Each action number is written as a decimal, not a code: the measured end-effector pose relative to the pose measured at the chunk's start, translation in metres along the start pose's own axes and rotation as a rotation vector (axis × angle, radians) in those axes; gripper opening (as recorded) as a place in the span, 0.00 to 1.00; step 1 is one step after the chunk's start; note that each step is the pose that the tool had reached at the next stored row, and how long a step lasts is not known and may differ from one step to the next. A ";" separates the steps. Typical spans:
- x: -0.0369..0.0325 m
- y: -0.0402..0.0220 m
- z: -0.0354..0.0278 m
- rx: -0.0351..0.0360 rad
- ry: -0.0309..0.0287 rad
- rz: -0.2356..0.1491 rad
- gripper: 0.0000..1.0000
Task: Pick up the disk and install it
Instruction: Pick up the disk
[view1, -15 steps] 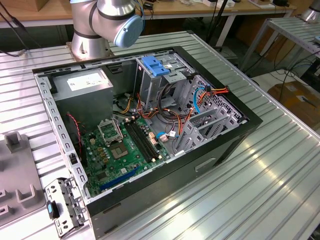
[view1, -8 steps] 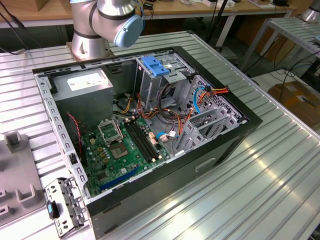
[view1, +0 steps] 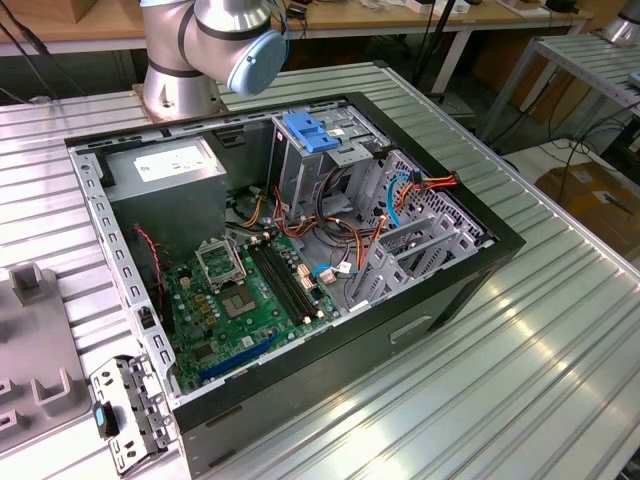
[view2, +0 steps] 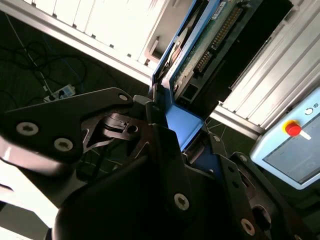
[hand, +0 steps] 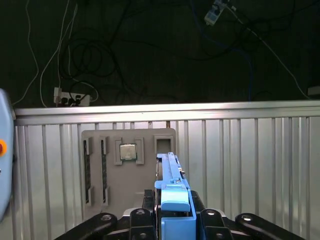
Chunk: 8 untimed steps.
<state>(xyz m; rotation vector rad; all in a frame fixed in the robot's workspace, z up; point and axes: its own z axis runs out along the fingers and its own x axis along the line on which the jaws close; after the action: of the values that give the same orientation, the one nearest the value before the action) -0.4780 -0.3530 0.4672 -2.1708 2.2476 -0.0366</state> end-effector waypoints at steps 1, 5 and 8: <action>0.0000 0.0000 -0.0012 0.0000 0.0000 0.000 0.37; 0.0000 -0.0002 -0.0069 -0.0001 0.0000 0.000 0.37; 0.0001 -0.0004 -0.0128 -0.0002 0.0000 0.000 0.37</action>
<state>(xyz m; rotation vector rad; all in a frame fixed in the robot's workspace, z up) -0.4780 -0.3530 0.4800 -2.1709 2.2477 -0.0364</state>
